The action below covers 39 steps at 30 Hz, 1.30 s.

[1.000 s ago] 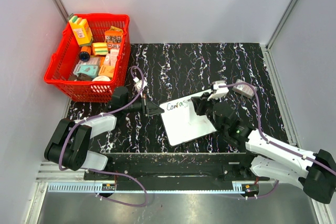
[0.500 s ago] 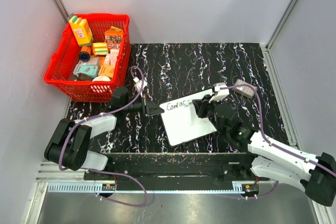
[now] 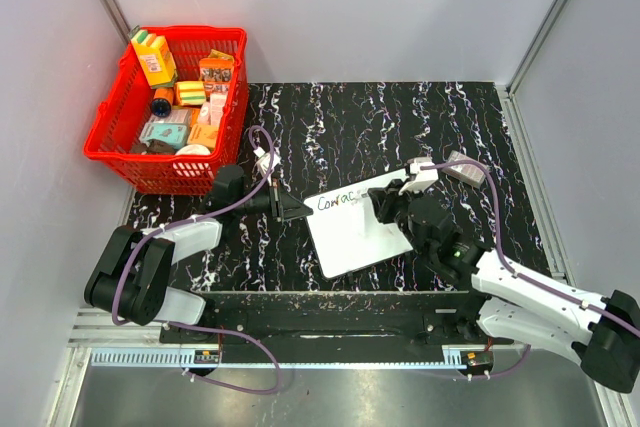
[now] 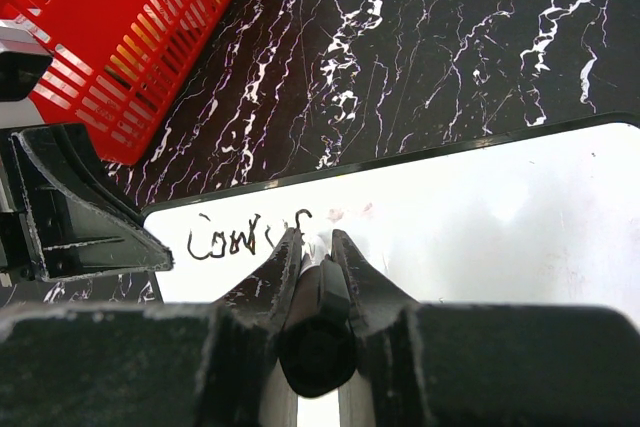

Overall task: Write a sentence on the whiteboard
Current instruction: Write on the whiteboard at the whiteboard stand.

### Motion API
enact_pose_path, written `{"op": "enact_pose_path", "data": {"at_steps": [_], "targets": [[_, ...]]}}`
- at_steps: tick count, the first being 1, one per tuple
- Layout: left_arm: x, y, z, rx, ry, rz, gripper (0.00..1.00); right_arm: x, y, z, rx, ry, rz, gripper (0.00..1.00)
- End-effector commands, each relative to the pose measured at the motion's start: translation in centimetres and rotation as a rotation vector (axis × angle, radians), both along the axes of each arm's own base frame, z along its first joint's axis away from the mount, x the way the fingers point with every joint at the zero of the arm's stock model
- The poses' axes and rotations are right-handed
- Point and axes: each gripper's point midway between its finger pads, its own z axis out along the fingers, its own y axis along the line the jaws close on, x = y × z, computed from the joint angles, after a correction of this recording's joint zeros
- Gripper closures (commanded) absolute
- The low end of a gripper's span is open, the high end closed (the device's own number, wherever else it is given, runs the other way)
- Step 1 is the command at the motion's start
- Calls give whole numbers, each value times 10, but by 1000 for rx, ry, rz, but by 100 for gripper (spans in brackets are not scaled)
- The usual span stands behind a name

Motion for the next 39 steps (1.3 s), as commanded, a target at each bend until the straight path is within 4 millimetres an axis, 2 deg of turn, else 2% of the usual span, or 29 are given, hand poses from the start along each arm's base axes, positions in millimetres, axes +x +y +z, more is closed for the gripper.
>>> {"op": "enact_pose_path", "data": {"at_steps": [1, 9, 17, 39], "targets": [[14, 6, -18, 92, -109, 28, 100, 12, -3, 25, 35, -51, -56, 100], [13, 6, -19, 92, -106, 27, 100, 16, -1, 33, 48, -68, -64, 100], [13, 6, -18, 90, -109, 25, 100, 14, -2, 28, 37, -56, -57, 100], [13, 6, -19, 92, -106, 28, 100, -2, -2, -2, 8, 20, 5, 100]]}}
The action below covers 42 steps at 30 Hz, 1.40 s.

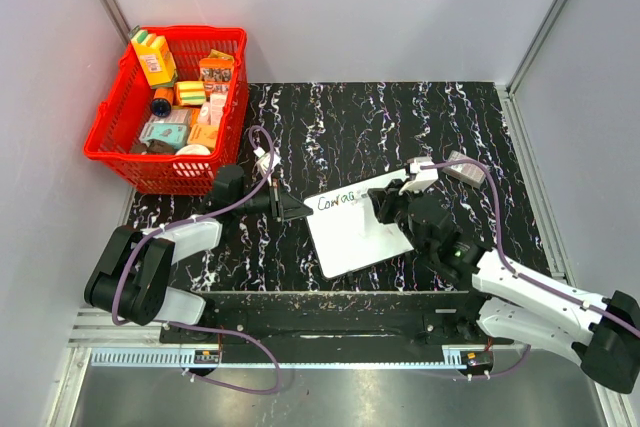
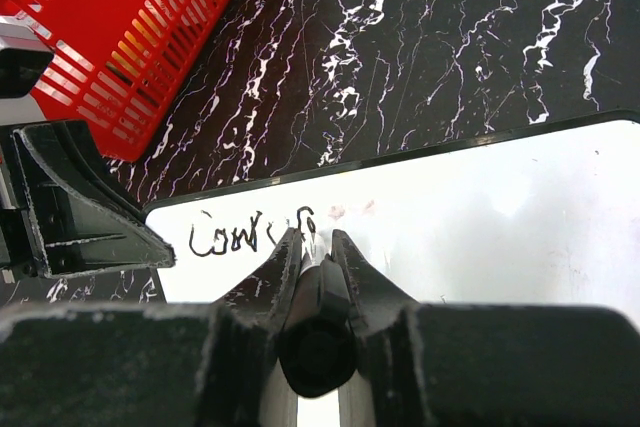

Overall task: Write a sentence on the whiteboard
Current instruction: Write on the whiteboard at the whiteboard stand.

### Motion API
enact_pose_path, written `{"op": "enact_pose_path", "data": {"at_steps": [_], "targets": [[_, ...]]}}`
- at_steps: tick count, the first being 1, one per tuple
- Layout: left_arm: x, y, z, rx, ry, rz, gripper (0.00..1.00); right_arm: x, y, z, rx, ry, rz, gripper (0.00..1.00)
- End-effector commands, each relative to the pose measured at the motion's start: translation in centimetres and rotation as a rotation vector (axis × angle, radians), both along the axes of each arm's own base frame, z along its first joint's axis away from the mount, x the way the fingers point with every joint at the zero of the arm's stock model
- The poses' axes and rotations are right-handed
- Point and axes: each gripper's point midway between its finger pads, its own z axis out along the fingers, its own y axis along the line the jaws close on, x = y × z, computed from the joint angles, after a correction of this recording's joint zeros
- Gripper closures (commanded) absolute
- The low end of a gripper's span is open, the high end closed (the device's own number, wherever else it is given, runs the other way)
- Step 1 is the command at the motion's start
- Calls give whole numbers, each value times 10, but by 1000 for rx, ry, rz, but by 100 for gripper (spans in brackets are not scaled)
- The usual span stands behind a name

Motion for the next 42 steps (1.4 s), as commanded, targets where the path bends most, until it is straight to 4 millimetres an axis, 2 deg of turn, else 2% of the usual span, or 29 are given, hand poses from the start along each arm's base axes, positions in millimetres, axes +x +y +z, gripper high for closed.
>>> {"op": "enact_pose_path", "data": {"at_steps": [1, 11, 26, 31, 38, 42], "targets": [[14, 6, -18, 92, -108, 30, 100, -2, -3, -5, 8, 17, -2, 100], [13, 6, -19, 93, -105, 28, 100, -8, -3, -16, 5, 49, 21, 100], [14, 6, -19, 93, -105, 29, 100, -11, 6, -13, 48, 54, 57, 100], [14, 6, -19, 95, -106, 30, 100, -12, 5, 6, 108, 15, 54, 100], [14, 7, -20, 97, -105, 31, 100, -19, -9, 56, 218, -94, 40, 100], [14, 6, -19, 96, -106, 30, 100, -6, -15, 63, 153, -116, -18, 100]]}}
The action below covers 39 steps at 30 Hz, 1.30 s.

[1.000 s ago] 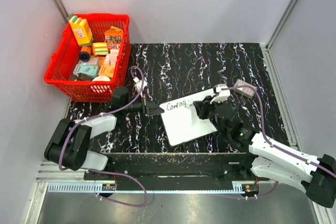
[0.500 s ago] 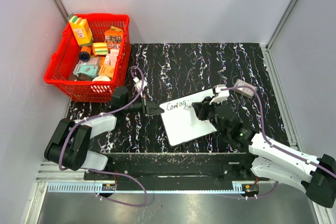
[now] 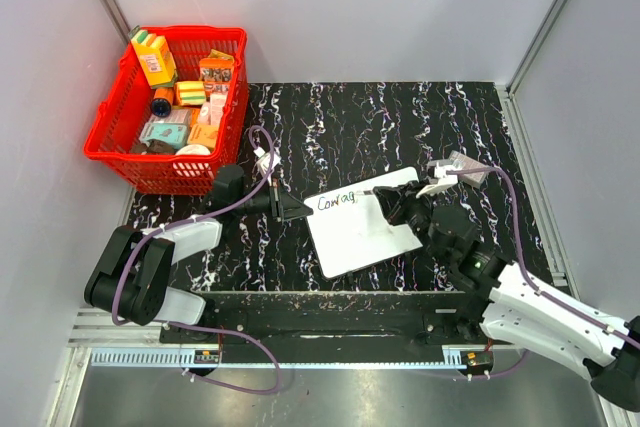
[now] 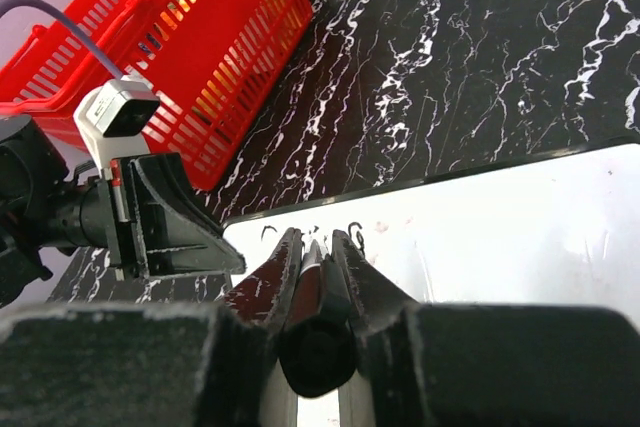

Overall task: Write a sentence on the whiteboard
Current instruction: Write on the whiteboard at the whiteboard stand.

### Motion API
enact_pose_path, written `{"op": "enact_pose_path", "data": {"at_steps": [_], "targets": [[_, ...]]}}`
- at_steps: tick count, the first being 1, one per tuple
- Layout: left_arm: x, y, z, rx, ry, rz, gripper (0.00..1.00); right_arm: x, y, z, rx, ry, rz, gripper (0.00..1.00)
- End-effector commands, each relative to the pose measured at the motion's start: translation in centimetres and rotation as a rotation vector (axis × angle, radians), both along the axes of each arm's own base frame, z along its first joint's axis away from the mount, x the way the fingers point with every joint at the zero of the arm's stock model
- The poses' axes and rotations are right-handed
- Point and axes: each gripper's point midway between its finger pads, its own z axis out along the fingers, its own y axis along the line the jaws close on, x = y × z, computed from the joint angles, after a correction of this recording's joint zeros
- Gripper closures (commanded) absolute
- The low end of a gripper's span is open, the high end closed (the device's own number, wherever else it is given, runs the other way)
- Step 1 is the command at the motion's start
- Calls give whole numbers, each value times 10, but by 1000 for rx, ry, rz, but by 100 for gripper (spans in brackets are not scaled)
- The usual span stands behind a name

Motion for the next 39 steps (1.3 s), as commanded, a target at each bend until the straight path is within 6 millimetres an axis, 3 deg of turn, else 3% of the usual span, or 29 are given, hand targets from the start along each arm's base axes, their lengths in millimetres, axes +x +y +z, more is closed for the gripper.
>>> {"op": "enact_pose_path", "data": {"at_steps": [1, 11, 23, 39], "targets": [[14, 7, -19, 96, -107, 31, 100, 19, -6, 21, -32, -45, -79, 100], [14, 7, -19, 96, -107, 31, 100, 41, -4, 7, -96, -20, -81, 100], [14, 6, -19, 98, -107, 31, 100, 36, 9, 0, -73, -13, -14, 100], [14, 7, -19, 97, -107, 31, 100, 37, 4, -23, -120, 45, -37, 100]]}}
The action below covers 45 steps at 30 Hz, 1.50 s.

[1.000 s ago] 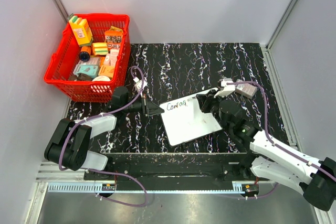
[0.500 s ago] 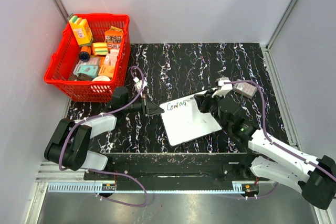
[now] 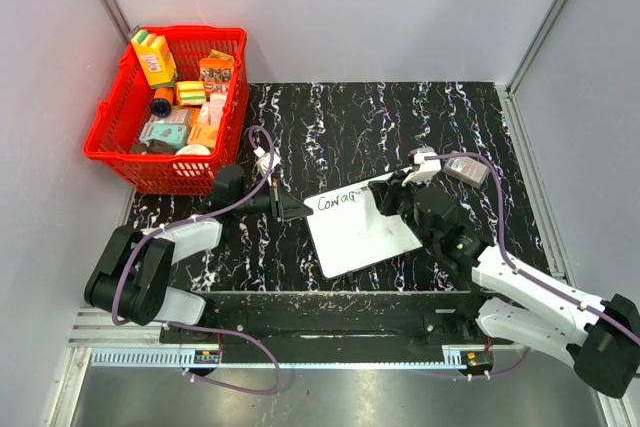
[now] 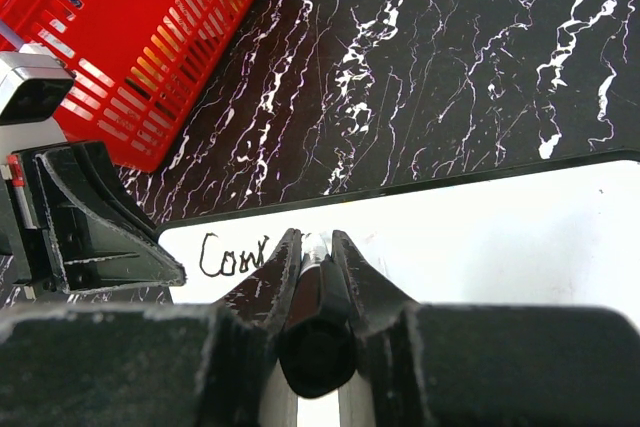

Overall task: Write a sentence on the whiteboard
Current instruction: Write on the whiteboard at the whiteboard stand.

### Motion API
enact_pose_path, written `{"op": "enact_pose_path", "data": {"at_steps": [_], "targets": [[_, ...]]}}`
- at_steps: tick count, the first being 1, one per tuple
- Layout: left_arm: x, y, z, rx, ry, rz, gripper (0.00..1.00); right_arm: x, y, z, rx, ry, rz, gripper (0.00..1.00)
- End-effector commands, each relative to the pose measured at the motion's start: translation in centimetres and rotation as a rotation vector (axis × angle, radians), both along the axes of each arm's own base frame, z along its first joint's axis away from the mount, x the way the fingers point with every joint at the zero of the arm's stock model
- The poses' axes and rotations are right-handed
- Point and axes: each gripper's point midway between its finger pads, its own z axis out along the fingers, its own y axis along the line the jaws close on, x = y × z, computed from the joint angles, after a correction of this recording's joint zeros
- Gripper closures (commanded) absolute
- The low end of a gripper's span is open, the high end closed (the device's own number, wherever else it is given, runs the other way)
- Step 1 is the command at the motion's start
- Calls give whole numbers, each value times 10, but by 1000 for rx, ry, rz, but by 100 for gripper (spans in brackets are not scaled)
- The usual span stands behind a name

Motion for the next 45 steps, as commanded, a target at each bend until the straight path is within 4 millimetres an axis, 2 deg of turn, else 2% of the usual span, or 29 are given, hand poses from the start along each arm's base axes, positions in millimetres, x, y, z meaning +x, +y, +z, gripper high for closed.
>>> {"op": "enact_pose_path", "data": {"at_steps": [1, 7, 13, 17, 23, 45], "targets": [[14, 7, -19, 98, -108, 32, 100, 4, -2, 2, 8, -1, -21, 100], [14, 7, -20, 99, -103, 32, 100, 3, -6, -8, -10, 16, -38, 100], [14, 7, -20, 97, -105, 29, 100, 4, -10, -9, -24, 18, -51, 100], [14, 6, -20, 98, -103, 29, 100, 2, -12, -8, -15, 16, -55, 100], [14, 6, -20, 98, -102, 29, 100, -5, -15, 4, 28, -17, -40, 100], [14, 6, -20, 97, -103, 28, 100, 0, -6, 1, 34, -18, -28, 100]]}}
